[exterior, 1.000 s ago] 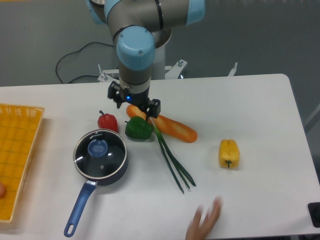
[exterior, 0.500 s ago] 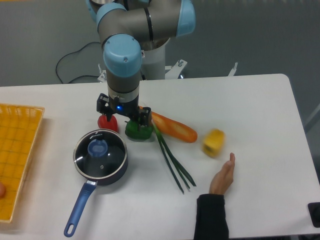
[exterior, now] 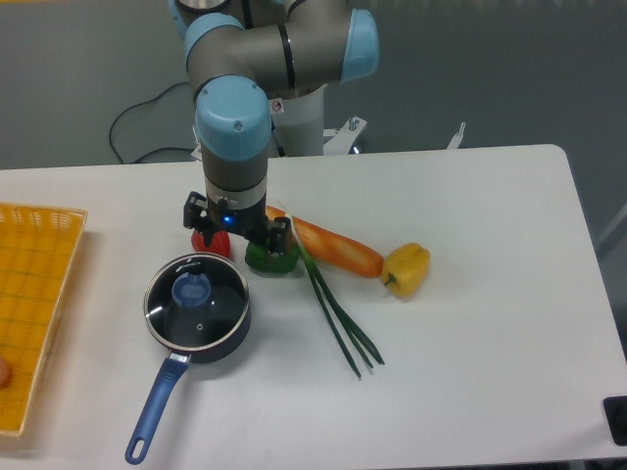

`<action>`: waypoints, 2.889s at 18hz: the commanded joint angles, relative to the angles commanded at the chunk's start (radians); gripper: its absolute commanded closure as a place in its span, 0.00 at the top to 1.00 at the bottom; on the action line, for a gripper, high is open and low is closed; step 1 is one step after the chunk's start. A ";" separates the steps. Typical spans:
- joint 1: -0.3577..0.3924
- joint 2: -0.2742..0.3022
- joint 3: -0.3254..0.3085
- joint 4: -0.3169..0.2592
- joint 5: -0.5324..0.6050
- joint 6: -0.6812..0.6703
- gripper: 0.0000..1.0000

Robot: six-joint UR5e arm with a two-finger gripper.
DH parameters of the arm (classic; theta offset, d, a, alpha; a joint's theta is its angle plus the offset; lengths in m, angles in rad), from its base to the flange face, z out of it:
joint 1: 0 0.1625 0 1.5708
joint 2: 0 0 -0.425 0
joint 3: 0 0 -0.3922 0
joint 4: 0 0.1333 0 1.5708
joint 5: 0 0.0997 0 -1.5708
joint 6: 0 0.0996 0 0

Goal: Open the lid
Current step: 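Lower the gripper over the glass lid's blue knob, then descend and close the gripper on the blue lid knob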

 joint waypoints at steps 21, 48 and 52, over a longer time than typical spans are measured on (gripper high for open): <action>-0.061 -0.061 -0.002 0.058 0.043 -0.095 1.00; -0.147 -0.158 0.052 0.086 0.101 -0.184 1.00; -0.149 -0.160 0.045 0.086 0.101 -0.186 1.00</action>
